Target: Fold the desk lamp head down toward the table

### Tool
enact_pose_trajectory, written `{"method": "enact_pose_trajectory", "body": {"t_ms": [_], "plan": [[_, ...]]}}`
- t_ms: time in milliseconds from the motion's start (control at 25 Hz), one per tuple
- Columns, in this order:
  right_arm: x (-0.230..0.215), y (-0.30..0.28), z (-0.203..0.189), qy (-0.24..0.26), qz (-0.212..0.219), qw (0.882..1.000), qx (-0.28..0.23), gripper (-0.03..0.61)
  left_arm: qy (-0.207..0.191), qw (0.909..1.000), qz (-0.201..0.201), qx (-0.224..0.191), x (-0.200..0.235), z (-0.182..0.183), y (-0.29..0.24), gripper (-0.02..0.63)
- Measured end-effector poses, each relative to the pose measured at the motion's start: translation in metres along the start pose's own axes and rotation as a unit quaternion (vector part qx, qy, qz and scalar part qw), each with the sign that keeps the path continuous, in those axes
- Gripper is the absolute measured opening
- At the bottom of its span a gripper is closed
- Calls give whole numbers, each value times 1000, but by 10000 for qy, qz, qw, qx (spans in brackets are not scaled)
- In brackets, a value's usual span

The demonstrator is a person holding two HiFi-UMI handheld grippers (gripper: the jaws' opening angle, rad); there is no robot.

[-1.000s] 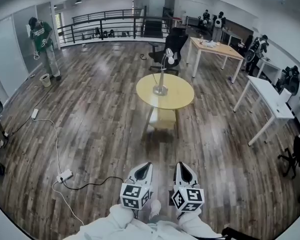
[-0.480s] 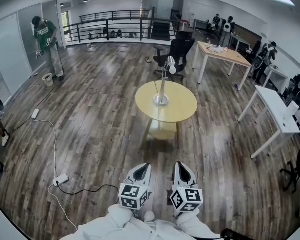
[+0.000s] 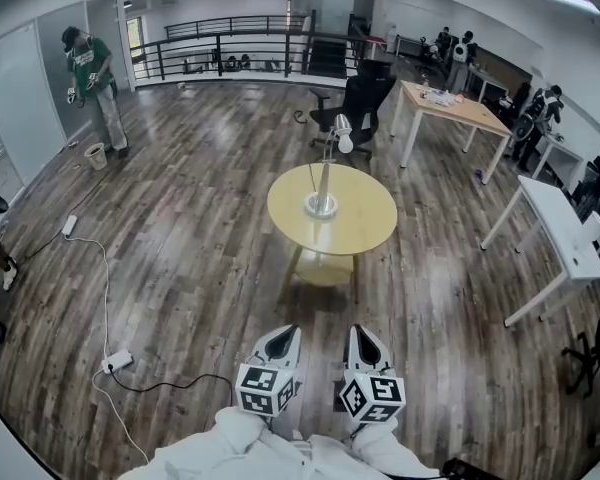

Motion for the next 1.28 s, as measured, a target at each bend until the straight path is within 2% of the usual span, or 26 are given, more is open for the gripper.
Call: {"method": "enact_pose_trajectory", "body": {"t_ms": [400, 1040, 1280], "plan": [[-25, -50, 9, -55, 4, 10000, 53, 12, 61, 9999, -17, -98, 18, 17, -53, -2], [-44, -161, 30, 12, -13, 10000, -28, 12, -27, 9999, -53, -100, 77, 54, -145, -2], [-46, -206, 38, 14, -11, 10000, -74, 12, 61, 10000, -44, 4, 105, 63, -178, -2]]}}
Point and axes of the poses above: the fingertips, and each gripper's own axes: y backward along the fingers, x to its left, z out of its top, the point moved 10 cm from there along y, backward along the fingers, and after that the axes turned 2 degrees about y, right-handed, at the moved point
